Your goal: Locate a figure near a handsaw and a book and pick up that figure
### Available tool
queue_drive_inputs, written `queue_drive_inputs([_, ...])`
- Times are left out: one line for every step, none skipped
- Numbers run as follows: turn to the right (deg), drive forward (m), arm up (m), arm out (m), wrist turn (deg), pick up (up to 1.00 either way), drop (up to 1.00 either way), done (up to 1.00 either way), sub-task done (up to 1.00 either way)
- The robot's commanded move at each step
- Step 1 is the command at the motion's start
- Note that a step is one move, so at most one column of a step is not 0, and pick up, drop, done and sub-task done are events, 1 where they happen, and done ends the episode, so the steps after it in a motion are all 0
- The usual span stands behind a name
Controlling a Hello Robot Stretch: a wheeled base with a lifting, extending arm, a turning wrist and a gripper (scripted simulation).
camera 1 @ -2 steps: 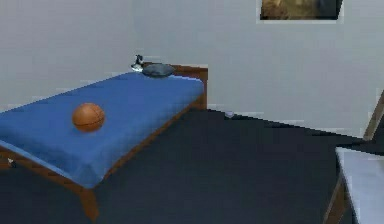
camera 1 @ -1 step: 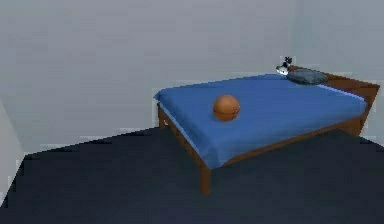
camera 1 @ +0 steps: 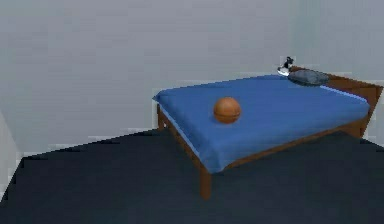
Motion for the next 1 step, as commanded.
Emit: queue_drive_inputs([45.0,0.00,0.00,0.00,0.0,0.00,0.00,0.00,0.00])
